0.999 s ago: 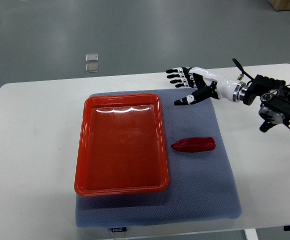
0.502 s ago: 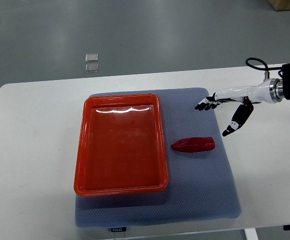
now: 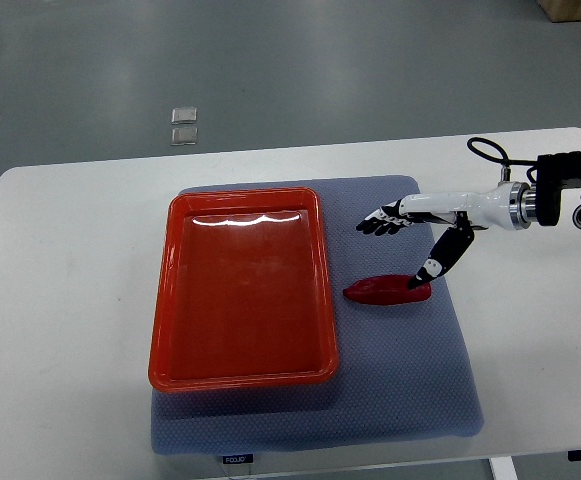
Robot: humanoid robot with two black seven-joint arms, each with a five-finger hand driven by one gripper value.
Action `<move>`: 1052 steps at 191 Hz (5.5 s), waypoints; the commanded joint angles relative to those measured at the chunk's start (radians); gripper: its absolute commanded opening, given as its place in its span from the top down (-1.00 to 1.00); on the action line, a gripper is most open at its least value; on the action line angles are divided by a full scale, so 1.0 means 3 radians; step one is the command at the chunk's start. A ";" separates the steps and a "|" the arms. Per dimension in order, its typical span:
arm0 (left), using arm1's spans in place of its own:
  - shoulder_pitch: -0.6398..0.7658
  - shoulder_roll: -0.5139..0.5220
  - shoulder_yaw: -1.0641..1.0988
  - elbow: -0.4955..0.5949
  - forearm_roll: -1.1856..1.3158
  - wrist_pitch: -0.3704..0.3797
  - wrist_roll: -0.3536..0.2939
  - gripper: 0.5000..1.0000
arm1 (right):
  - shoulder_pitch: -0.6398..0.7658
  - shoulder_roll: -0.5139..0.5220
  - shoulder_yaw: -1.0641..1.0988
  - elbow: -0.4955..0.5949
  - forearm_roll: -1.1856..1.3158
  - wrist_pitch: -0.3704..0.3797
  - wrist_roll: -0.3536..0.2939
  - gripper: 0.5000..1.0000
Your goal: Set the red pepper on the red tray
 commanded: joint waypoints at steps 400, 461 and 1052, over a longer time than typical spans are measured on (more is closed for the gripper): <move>0.0003 0.0000 -0.0005 0.0021 -0.0005 0.0005 -0.0001 -1.00 | -0.0023 0.0070 0.0010 -0.0289 -0.0418 -0.0388 0.0215 1.00; 0.0003 0.0000 -0.0005 0.0005 -0.0005 0.0005 0.0004 -1.00 | 0.0366 0.0290 0.0000 -0.0299 -0.0112 -0.0353 0.0210 1.00; 0.0003 0.0000 0.0000 -0.0025 0.0000 0.0000 0.0004 -1.00 | -0.1674 0.1952 0.3119 -0.1485 0.2512 -0.0286 0.0231 -0.67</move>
